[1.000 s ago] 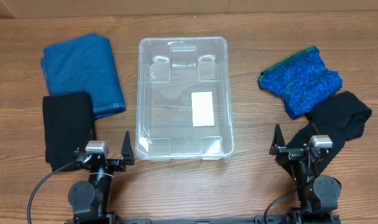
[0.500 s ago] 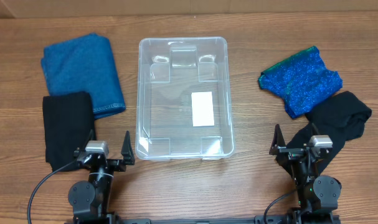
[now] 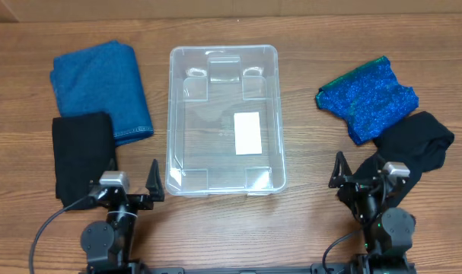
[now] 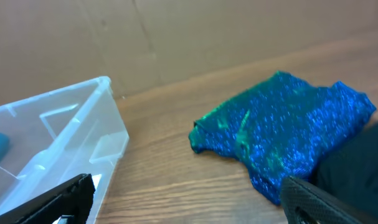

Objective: Pack container

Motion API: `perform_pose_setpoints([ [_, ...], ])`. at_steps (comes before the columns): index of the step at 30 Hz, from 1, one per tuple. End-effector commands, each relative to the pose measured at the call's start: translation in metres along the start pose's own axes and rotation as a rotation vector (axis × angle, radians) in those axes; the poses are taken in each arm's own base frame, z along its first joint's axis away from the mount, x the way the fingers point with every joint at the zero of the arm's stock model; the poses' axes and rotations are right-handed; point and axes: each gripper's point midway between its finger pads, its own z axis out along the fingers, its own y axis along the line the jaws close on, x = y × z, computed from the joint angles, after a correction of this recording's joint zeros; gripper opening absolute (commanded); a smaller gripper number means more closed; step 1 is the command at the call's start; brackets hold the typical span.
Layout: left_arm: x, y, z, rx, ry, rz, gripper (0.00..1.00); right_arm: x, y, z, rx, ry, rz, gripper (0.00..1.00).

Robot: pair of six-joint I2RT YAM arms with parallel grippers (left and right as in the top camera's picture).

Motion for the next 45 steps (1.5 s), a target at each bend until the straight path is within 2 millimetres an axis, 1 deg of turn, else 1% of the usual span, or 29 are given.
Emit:
perform_pose_setpoints([
  [1,-0.061,-0.005,-0.006,-0.018,-0.036,-0.019,1.00,-0.063,0.008,0.000,0.046,-0.057,0.029,1.00],
  [2,-0.069,-0.004,-0.005,-0.032,-0.022,-0.022,1.00,-0.072,0.010,0.004,0.054,-0.042,0.026,1.00],
  [4,-0.088,-0.001,0.002,-0.062,0.034,-0.029,1.00,-0.096,0.011,0.022,0.095,0.037,0.028,1.00],
  [5,-0.095,0.000,0.007,-0.074,0.073,-0.035,1.00,-0.102,0.010,0.030,0.114,0.076,0.030,1.00],
  [6,-0.099,0.001,0.012,-0.082,0.114,-0.042,1.00,-0.107,0.009,0.040,0.129,0.125,0.035,1.00],
  [7,-0.101,0.001,0.018,-0.090,0.170,-0.051,1.00,-0.112,0.006,0.054,0.144,0.204,0.047,1.00],
  [10,-0.106,0.004,0.032,-0.114,0.345,-0.080,1.00,-0.118,-0.005,0.089,0.164,0.404,0.111,1.00],
  [11,-0.107,0.004,0.037,-0.123,0.409,-0.090,1.00,-0.119,-0.014,0.101,0.171,0.490,0.158,1.00],
  [12,-0.107,0.005,0.040,-0.131,0.457,-0.098,1.00,-0.118,-0.021,0.109,0.179,0.540,0.193,1.00],
  [13,-0.107,0.006,0.042,-0.137,0.502,-0.105,1.00,-0.117,-0.032,0.118,0.191,0.604,0.241,1.00],
  [14,-0.106,0.006,0.045,-0.143,0.540,-0.112,1.00,-0.118,-0.048,0.128,0.212,0.656,0.291,1.00],
  [16,-0.102,0.008,0.050,-0.148,0.596,-0.121,1.00,-0.115,-0.071,0.139,0.257,0.689,0.330,1.00],
  [19,-0.094,0.009,0.054,-0.154,0.635,-0.128,1.00,-0.100,-0.106,0.151,0.304,0.711,0.332,1.00],
  [21,-0.094,0.010,0.055,-0.154,0.635,-0.128,1.00,-0.086,-0.126,0.154,0.359,0.737,0.341,1.00],
  [22,-0.095,0.010,0.056,-0.154,0.630,-0.127,1.00,-0.075,-0.137,0.156,0.388,0.760,0.350,1.00],
  [25,-0.095,0.010,0.056,-0.154,0.629,-0.126,1.00,-0.045,-0.155,0.165,0.410,0.819,0.378,1.00],
  [28,-0.096,0.010,0.057,-0.155,0.622,-0.125,1.00,-0.019,-0.166,0.175,0.419,0.860,0.394,1.00],
  [29,-0.097,0.010,0.057,-0.155,0.621,-0.124,1.00,-0.012,-0.169,0.178,0.422,0.873,0.399,1.00],
  [31,-0.097,0.010,0.058,-0.155,0.618,-0.123,1.00,0.009,-0.177,0.184,0.428,0.904,0.411,1.00],
  [33,-0.099,0.010,0.059,-0.154,0.610,-0.123,1.00,0.024,-0.183,0.191,0.431,0.919,0.416,1.00],
  [38,-0.100,0.010,0.060,-0.153,0.604,-0.122,1.00,0.052,-0.190,0.201,0.418,0.947,0.436,1.00],
  [41,-0.100,0.010,0.060,-0.153,0.604,-0.122,1.00,0.070,-0.194,0.199,0.427,0.985,0.452,1.00],
  [43,-0.100,0.010,0.060,-0.151,0.604,-0.123,1.00,0.085,-0.190,0.200,0.414,1.018,0.467,1.00],
  [45,-0.100,0.010,0.060,-0.150,0.604,-0.124,1.00,0.087,-0.178,0.205,0.352,1.027,0.474,1.00],
])
